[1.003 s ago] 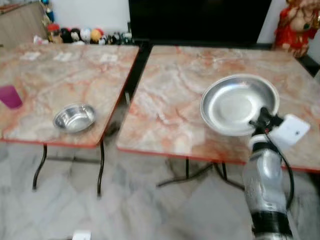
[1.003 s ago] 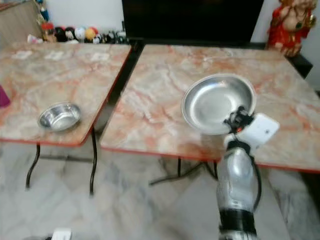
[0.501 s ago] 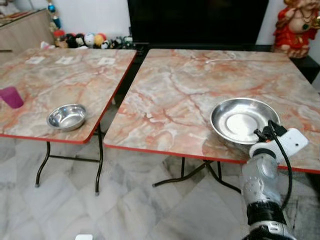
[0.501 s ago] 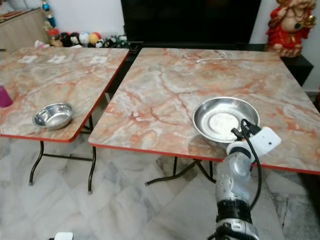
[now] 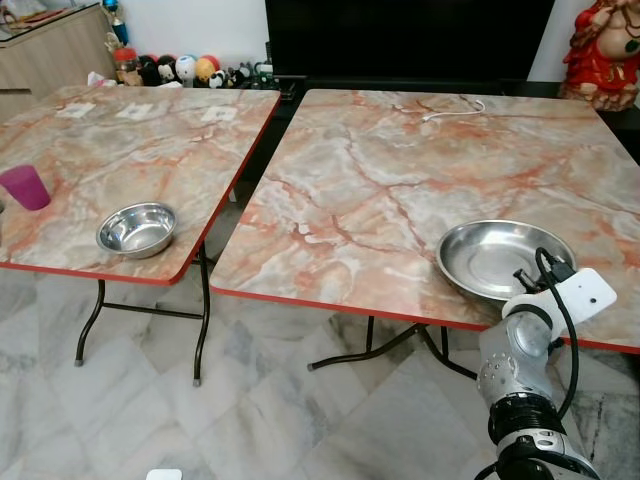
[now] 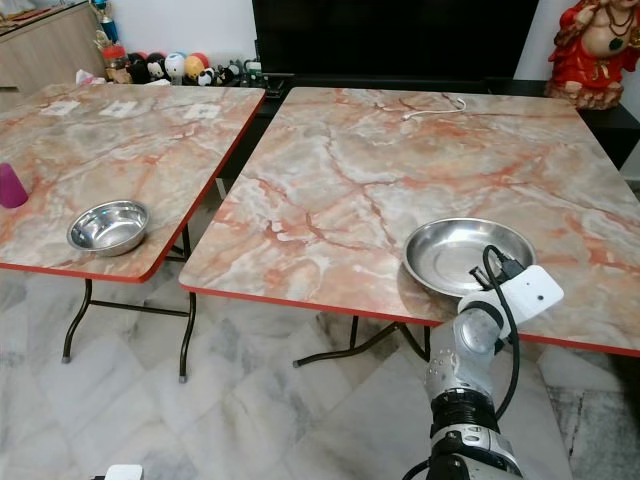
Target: Setting the table
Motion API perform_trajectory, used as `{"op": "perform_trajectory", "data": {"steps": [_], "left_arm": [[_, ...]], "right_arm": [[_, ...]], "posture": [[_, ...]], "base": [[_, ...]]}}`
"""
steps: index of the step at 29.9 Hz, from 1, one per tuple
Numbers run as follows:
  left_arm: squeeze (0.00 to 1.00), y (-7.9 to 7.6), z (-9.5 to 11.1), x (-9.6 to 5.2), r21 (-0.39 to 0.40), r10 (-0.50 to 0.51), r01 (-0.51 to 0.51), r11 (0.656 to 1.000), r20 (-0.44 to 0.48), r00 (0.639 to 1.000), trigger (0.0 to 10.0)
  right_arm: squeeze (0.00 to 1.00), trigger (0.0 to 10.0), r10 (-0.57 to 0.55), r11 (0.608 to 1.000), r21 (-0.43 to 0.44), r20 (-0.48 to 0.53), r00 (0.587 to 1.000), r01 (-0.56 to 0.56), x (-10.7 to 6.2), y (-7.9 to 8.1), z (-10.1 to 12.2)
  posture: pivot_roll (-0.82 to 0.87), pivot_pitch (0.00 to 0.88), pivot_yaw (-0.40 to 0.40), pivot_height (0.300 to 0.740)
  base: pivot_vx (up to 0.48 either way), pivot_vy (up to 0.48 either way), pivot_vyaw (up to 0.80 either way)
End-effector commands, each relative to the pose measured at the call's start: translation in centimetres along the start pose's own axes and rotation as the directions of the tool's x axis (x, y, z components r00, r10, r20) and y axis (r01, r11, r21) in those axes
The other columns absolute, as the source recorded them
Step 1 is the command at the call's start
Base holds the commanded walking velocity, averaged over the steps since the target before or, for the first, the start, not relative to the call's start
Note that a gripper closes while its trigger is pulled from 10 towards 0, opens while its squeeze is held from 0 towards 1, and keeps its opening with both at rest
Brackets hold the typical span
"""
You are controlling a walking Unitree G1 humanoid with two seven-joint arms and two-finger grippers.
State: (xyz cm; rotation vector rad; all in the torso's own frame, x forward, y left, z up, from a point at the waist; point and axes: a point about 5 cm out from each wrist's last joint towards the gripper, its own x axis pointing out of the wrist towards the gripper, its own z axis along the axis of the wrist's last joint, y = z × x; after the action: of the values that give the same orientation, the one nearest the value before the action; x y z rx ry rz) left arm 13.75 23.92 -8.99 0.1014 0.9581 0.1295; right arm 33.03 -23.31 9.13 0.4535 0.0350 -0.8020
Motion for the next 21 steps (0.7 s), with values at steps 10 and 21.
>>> {"op": "perform_trajectory", "data": {"steps": [10, 21], "left_arm": [[0.00, 0.5, -0.5, -0.2, 0.028, 0.003, -0.003, 1.000, -0.020, 1.000, 10.0], [0.00, 0.5, -0.5, -0.2, 0.036, 0.001, 0.000, 0.999, -0.020, 1.000, 10.0]], "right_arm": [[0.00, 10.0, 0.046, 0.998, 0.055, -0.074, 0.996, -0.042, -0.2, 1.0, -1.0], [0.62, 10.0, 0.019, 0.998, 0.056, -0.088, 0.996, -0.014, 0.1, 0.4, -1.2]], "posture": [[-0.02, 0.000, 0.028, 0.740], [-0.01, 0.000, 0.025, 0.740]], "base": [[0.000, 0.000, 0.00], [0.000, 0.000, 0.00]]}}
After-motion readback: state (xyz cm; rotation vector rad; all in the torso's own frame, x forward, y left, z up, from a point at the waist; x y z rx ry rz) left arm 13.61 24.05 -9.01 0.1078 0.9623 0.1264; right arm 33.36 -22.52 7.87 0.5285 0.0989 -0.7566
